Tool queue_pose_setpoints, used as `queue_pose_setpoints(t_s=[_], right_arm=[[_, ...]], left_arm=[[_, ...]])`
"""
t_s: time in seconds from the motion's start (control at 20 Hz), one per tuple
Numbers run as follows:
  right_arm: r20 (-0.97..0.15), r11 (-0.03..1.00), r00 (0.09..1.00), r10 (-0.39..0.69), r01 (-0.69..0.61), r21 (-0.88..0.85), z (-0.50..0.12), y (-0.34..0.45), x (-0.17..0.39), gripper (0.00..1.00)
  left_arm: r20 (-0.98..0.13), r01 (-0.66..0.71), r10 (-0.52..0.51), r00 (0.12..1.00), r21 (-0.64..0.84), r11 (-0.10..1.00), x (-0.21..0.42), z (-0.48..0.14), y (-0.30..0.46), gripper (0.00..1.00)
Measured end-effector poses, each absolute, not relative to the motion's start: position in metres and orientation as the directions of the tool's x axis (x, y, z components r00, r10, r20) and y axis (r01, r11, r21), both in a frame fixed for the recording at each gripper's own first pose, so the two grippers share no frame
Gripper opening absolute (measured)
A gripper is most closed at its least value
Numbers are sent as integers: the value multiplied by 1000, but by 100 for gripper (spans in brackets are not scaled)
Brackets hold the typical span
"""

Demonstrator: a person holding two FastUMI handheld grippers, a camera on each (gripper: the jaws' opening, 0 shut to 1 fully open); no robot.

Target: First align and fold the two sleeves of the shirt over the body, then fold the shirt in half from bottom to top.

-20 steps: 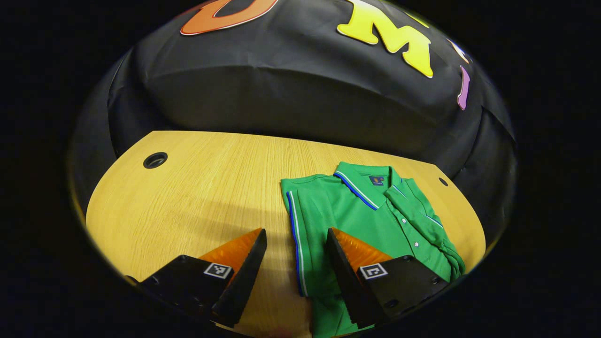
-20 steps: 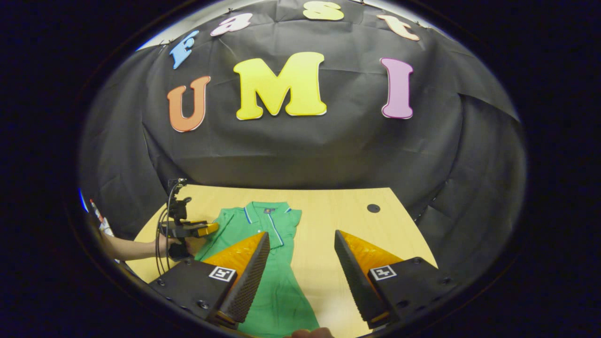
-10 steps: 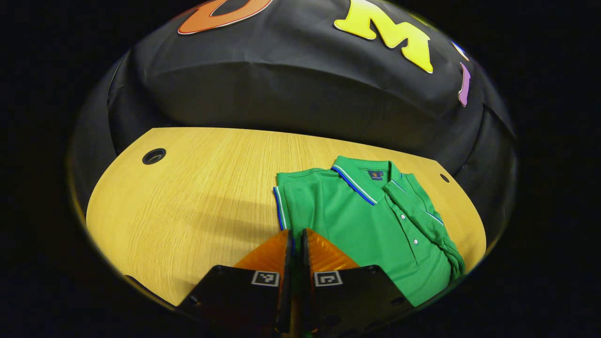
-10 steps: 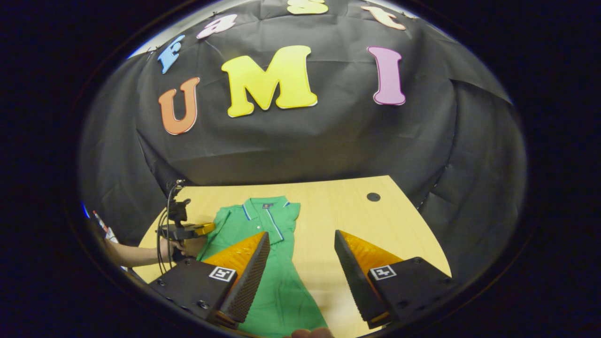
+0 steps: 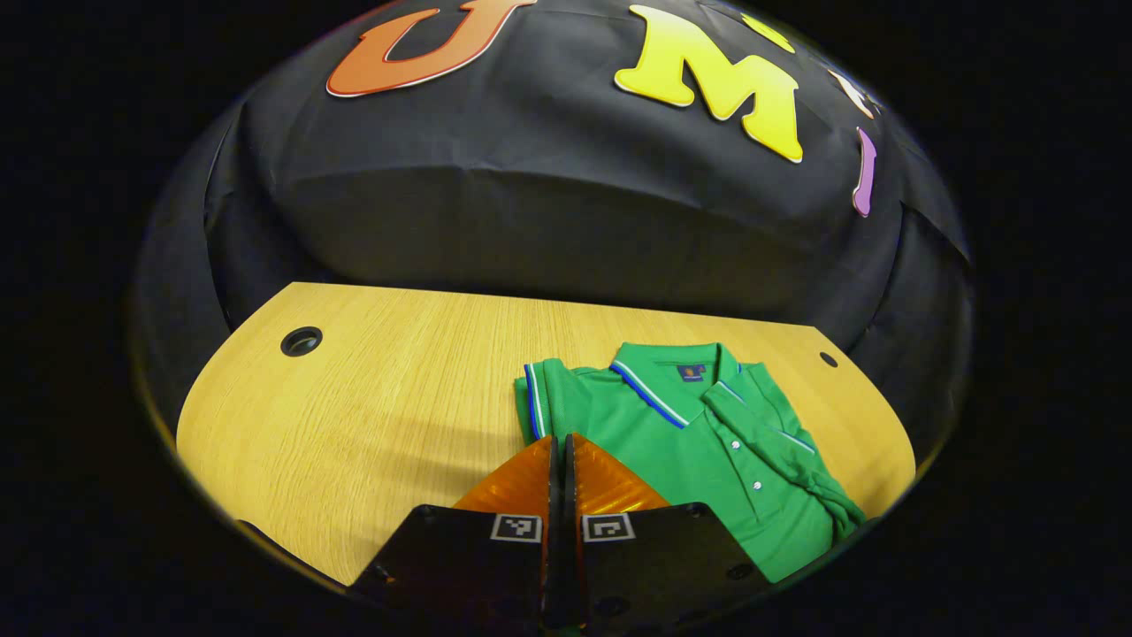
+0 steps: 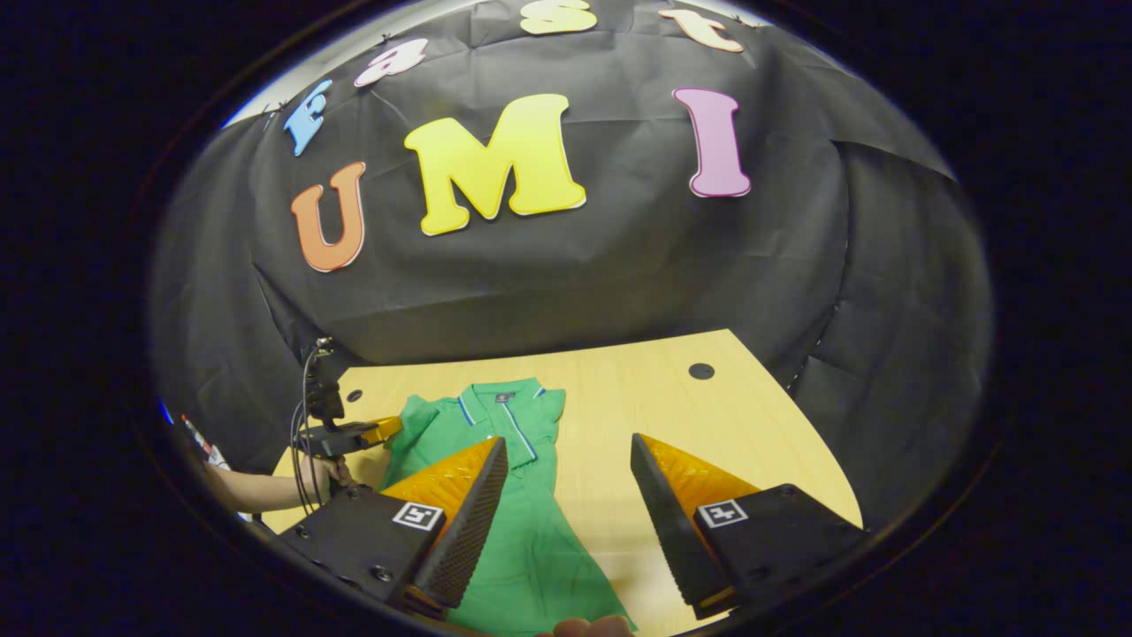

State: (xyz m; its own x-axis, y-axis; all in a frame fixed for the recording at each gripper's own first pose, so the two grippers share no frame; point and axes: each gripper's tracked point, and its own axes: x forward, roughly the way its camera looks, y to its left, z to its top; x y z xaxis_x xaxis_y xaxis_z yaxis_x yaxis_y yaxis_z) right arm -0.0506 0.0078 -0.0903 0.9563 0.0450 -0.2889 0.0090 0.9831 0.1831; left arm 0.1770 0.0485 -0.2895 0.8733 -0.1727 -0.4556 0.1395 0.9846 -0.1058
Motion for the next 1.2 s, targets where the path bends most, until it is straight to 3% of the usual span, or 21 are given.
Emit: queue_pose_setpoints(t_s=[0.4, 0.6, 0.9, 0.95, 1.0, 1.1, 1.2], right_arm=[[-268, 979, 963, 16, 39, 199, -87, -9, -68, 86], [-267, 973, 964, -18, 78, 219, -92, -27, -82, 89], [-276, 958, 959, -66, 138, 250, -104, -51, -99, 85], [-276, 955, 958, -71, 145, 258, -105, -53, -100, 89], [-278, 953, 958, -75, 151, 264, -107, -55, -102, 85], [-281, 950, 956, -80, 159, 270, -110, -58, -104, 88], [-284, 948, 955, -85, 165, 271, -113, -61, -107, 85]], left_arm=[[-460, 148, -179, 870, -103, 984, 188, -269, 12, 3], [-503, 171, -182, 845, -69, 983, 185, -280, -17, 3], [-558, 192, -179, 810, -36, 981, 180, -305, -53, 3], [-571, 189, -175, 802, -36, 981, 178, -310, -56, 4], [-580, 187, -173, 796, -37, 982, 177, -314, -60, 4], [-589, 188, -176, 789, -41, 981, 176, -319, -68, 4], [-593, 204, -193, 781, -50, 978, 174, -321, -80, 4]])
